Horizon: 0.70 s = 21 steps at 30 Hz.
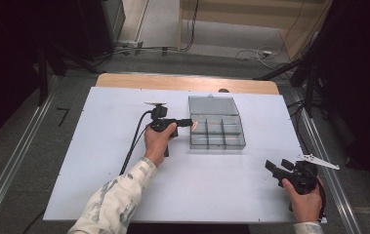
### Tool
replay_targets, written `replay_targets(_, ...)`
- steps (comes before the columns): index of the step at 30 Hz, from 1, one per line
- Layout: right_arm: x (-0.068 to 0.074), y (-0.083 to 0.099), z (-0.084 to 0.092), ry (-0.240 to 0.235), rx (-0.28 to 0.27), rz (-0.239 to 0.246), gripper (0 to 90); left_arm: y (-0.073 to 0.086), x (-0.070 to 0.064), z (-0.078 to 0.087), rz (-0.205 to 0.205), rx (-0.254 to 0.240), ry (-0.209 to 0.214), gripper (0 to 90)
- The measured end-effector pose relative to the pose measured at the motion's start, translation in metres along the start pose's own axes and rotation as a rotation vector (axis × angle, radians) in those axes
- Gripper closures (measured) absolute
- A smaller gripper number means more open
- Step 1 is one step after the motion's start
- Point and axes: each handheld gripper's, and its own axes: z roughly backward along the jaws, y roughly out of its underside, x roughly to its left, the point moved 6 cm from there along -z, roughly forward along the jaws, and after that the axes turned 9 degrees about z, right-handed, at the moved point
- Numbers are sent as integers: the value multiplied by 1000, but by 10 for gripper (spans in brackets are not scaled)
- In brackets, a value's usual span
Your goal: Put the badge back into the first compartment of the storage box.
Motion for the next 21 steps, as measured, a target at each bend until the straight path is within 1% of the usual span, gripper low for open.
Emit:
replay_targets(2, 0, 0, 0, 0, 2, -2, 238, -1, 1, -3, -7, 1, -7, 898)
replay_targets(6, 0, 0, 0, 0, -1, 3, 237, -3, 3, -6, 0, -11, -15, 898)
replay_targets(15, 0, 0, 0, -1, 0, 1, 238, -5, 10, -13, 16, -13, -24, 898)
replay_targets(21, 0, 0, 0, -2, 0, 0, 238, -6, 9, -18, 14, -11, -28, 897)
